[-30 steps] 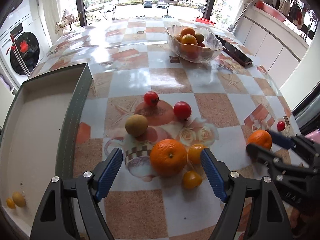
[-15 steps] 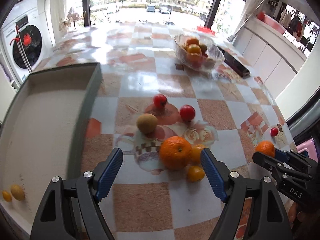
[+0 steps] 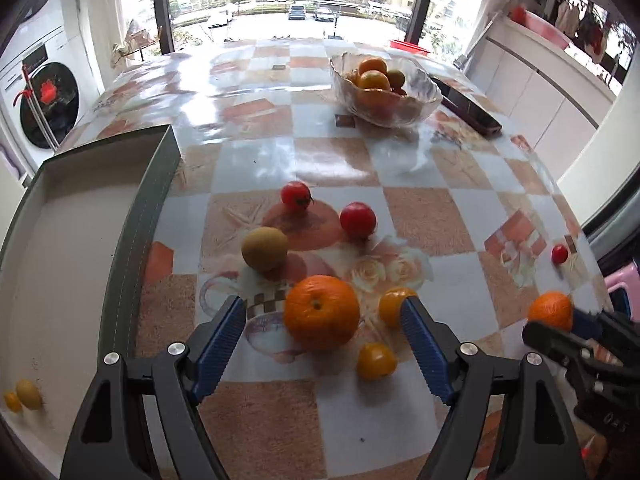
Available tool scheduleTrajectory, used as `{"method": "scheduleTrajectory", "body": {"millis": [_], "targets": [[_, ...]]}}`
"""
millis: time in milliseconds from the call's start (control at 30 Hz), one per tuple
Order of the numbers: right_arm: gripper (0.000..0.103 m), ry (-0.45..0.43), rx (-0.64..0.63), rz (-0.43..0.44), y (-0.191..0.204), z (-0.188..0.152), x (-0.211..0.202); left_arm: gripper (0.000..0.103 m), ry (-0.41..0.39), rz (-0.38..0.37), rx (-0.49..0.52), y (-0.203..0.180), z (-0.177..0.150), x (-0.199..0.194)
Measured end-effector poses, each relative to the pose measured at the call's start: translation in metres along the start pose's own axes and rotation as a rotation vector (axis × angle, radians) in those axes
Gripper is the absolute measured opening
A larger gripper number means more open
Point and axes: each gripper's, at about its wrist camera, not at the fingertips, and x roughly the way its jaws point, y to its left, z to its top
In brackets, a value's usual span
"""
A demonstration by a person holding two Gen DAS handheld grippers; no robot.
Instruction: Organize fruits
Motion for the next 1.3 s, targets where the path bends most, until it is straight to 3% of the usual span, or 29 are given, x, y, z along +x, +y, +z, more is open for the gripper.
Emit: {"method": "scheduleTrajectory", "body": {"millis": [100, 133, 267, 400, 467, 500, 600, 700, 733, 767, 800, 967, 1133, 1300], "targets": [[0.042, 0.002, 0.005, -0.001, -0.001, -0.002, -0.001, 0.051, 0.009, -0.043, -0.025, 0.002, 0.002, -0.001], [0.042, 0.001, 0.007, 0.000, -0.002, -0.002, -0.002, 0.038, 0.010, -0.052, -0.031, 0.003, 0.002, -0.001], [0.042, -0.001, 0.018, 0.008, -0.002, -0.003, -0.004, 0.038, 0.024, -0.083, -0.074, 0.012, 0.001, -0.001], [0.042, 0.001, 0.024, 0.013, -0.002, -0.005, -0.006, 0.038, 0.020, -0.045, -0.053, 0.010, -0.004, -0.005], [0.042, 0.004, 0.019, 0.010, -0.001, -0.005, -0.007, 0.050, 0.024, 0.007, -0.040, 0.009, -0.006, -0.003], [0.042, 0.005, 0.020, 0.010, -0.001, -0.006, -0.007, 0.062, 0.032, 0.020, -0.043, 0.010, -0.007, 0.000], [0.042, -0.001, 0.017, 0.008, 0.000, -0.007, -0.010, 0.064, 0.019, -0.001, -0.064, 0.016, -0.009, 0.001], [0.042, 0.003, 0.014, 0.004, 0.001, -0.007, -0.010, 0.064, 0.016, 0.015, -0.055, 0.016, -0.009, 0.002], [0.042, 0.004, 0.016, 0.004, 0.001, -0.007, -0.010, 0.060, 0.015, 0.021, -0.051, 0.015, -0.009, 0.002], [0.042, 0.004, 0.017, 0.004, 0.001, -0.007, -0.010, 0.054, 0.013, 0.021, -0.042, 0.014, -0.010, 0.002], [0.042, 0.005, 0.018, 0.005, 0.001, -0.008, -0.011, 0.038, 0.010, 0.013, -0.034, 0.013, -0.011, 0.001], [0.042, 0.018, 0.022, -0.003, 0.002, -0.011, -0.011, 0.038, 0.019, -0.018, -0.025, 0.013, -0.017, -0.006], [0.042, 0.016, 0.013, -0.002, 0.011, -0.010, -0.014, 0.038, -0.035, -0.034, -0.025, 0.020, -0.022, -0.036], [0.042, 0.017, -0.022, 0.026, 0.038, -0.003, -0.010, 0.038, -0.082, 0.047, -0.028, 0.050, -0.027, -0.071]]}}
